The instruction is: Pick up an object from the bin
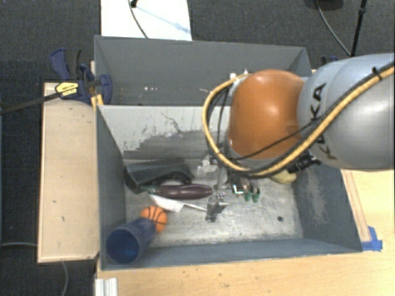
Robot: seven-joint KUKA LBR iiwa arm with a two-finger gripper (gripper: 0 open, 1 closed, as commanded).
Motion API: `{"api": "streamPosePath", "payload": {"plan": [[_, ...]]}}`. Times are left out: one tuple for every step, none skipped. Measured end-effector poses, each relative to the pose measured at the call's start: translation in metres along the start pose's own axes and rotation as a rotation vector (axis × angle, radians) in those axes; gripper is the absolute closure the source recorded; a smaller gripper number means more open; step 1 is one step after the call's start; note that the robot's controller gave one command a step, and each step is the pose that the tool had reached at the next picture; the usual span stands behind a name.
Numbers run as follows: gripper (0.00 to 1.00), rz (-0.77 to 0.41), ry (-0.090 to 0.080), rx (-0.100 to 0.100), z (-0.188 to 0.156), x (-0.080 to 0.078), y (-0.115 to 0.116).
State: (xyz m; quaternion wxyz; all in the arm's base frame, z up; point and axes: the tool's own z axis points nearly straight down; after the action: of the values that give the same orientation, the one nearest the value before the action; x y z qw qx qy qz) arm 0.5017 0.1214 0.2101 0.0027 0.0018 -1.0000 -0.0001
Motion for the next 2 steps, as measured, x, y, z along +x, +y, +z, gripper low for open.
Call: {"api": "streamPosePath", "payload": {"plan": [[0.00, 0.004, -0.008, -0.001, -0.004, -0.002, -0.001], [0.00, -0.004, -0.016, -0.003, 0.041, -0.016, 0.003]]}}
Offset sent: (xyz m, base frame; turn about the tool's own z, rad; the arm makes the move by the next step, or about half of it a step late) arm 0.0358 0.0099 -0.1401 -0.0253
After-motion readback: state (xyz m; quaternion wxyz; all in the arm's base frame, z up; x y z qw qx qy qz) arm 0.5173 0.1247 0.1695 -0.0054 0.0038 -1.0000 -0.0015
